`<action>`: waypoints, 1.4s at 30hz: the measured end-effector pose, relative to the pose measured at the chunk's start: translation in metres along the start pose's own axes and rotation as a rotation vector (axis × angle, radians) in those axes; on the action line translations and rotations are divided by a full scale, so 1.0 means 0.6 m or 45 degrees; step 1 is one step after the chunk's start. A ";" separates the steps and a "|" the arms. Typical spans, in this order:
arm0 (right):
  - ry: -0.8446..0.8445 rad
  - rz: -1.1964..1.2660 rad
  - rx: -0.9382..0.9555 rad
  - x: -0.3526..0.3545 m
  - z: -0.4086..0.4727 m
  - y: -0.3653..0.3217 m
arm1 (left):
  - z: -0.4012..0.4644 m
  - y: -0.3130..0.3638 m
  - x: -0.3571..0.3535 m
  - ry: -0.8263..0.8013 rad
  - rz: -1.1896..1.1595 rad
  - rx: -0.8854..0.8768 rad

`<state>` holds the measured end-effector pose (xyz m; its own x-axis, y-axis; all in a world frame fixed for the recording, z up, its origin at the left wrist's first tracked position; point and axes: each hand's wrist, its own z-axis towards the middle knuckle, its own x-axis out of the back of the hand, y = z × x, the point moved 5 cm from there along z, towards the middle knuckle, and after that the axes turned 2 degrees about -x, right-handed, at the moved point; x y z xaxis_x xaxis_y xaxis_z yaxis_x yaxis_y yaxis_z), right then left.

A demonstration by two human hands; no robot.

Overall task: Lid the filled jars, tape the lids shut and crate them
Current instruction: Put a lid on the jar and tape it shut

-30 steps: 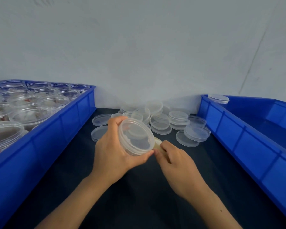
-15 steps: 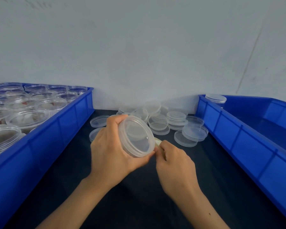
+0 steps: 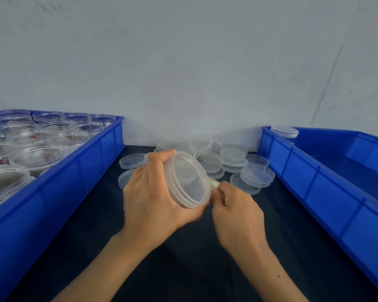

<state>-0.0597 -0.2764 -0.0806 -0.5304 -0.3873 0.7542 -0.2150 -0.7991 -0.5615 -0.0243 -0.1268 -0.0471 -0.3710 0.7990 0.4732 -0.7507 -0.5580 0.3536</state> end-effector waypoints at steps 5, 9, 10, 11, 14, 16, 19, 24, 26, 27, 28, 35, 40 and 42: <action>0.000 -0.004 0.019 0.000 0.004 0.001 | 0.001 0.002 -0.002 -0.038 -0.005 -0.001; -0.024 0.171 0.274 0.011 0.001 -0.009 | 0.005 -0.017 0.004 -0.060 -0.243 0.111; -0.059 0.224 0.334 0.013 -0.001 -0.011 | 0.006 -0.024 0.005 -0.075 -0.292 0.128; -0.101 0.261 0.374 0.014 -0.003 -0.011 | 0.007 -0.031 0.005 -0.095 -0.330 0.147; -0.257 0.347 0.396 0.008 -0.007 -0.014 | 0.011 -0.057 0.004 -0.152 -0.443 0.229; -0.374 0.417 0.359 0.001 -0.008 -0.016 | 0.011 -0.069 0.003 -0.196 -0.506 0.252; -0.524 0.519 0.267 -0.007 -0.006 -0.013 | 0.008 -0.077 -0.005 -0.262 -0.607 0.255; -0.674 0.632 0.098 -0.017 -0.003 -0.003 | -0.001 -0.090 -0.025 -0.376 -0.678 0.343; -0.720 0.632 0.055 -0.023 -0.004 0.000 | -0.003 -0.093 -0.030 -0.385 -0.669 0.339; -0.742 0.627 0.033 -0.026 -0.005 0.002 | -0.004 -0.093 -0.032 -0.388 -0.673 0.327; -0.757 0.616 0.011 -0.028 -0.005 0.004 | -0.004 -0.093 -0.034 -0.395 -0.685 0.306; -0.626 0.591 -0.089 -0.032 -0.006 0.002 | -0.037 -0.086 -0.071 -0.346 -0.812 0.439; -0.633 0.501 -0.056 -0.032 -0.011 0.001 | -0.038 -0.083 -0.085 -0.080 -0.941 0.535; -0.644 0.511 -0.042 -0.030 -0.013 -0.001 | -0.035 -0.080 -0.084 -0.059 -0.931 0.516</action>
<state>-0.0562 -0.2656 -0.0967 -0.1244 -0.8285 0.5460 -0.1099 -0.5353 -0.8375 0.0190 -0.1353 -0.1049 0.1624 0.9859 0.0411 -0.5354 0.0530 0.8429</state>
